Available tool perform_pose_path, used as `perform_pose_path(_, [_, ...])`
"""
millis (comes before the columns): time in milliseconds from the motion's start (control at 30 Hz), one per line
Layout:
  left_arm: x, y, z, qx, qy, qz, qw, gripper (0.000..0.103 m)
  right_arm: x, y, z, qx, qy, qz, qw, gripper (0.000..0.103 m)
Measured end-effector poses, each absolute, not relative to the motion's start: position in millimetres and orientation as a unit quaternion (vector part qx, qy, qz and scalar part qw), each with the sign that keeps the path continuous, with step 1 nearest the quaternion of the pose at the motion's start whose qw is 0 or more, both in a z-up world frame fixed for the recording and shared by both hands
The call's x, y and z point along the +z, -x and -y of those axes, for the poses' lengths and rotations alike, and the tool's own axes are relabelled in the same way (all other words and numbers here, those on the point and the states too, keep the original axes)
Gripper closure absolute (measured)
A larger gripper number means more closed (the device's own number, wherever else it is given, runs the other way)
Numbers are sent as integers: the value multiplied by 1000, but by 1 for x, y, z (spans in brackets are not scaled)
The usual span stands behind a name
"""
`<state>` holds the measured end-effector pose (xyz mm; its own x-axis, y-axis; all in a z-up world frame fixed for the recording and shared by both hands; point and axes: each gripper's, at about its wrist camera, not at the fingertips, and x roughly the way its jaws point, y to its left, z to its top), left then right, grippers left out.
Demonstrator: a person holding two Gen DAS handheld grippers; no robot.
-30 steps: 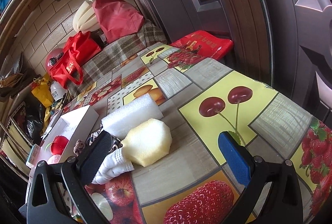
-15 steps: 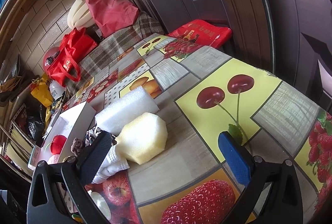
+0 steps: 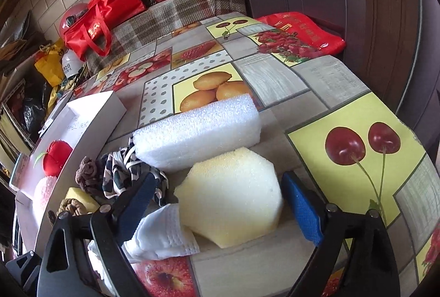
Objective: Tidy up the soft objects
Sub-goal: 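Grasp the yellow tissue pack with left tool while right reaches toward the sponge, then carry the tissue pack to the box with left tool while right carries the pale octagonal sponge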
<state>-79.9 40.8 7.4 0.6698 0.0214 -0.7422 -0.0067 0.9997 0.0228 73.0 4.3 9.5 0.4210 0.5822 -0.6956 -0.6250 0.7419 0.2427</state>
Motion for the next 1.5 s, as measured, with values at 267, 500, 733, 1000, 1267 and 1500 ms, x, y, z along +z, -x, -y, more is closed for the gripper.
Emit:
perform_pose_path(267, [12,86,-39,16,-16,-389,921,29,9,-78,17,364,-16,-405,838,45])
perform_pose_path(500, [13,87,-40,16,-17,-389,921,29,11,-73,11,366,0,-403,839,35])
perform_pose_path(733, [16,93,-41,24,-13,-374,927,29,12,-67,0,366,33,-395,842,47])
perform_pose_path(1000, [34,119,-50,58,6,-302,952,29,28,-62,74,345,-139,-305,877,50])
perform_pose_path(1267, [49,148,-75,133,30,-224,965,29,39,-36,74,370,-151,-267,877,49])
perform_pose_path(1500, [53,168,-100,188,46,-192,962,29,44,-18,50,404,-128,-260,868,49])
